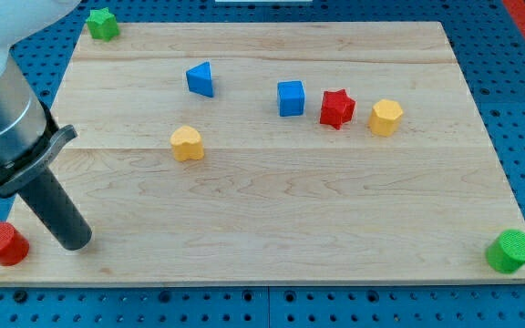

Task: Move your arm to red star

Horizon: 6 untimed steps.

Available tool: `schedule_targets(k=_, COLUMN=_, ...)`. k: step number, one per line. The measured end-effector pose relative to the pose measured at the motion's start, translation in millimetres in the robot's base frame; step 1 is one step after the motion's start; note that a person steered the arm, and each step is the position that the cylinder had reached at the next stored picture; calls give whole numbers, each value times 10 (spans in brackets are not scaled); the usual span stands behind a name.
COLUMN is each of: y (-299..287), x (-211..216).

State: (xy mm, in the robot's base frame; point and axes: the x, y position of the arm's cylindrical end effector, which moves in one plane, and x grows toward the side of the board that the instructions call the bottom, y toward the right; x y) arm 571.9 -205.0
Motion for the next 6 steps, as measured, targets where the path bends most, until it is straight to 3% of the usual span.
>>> schedule_targets(k=2, y=457, x=-145)
schedule_targets(k=4, y=822, x=-796)
schedule_targets(k=6, y=2353, x=-979)
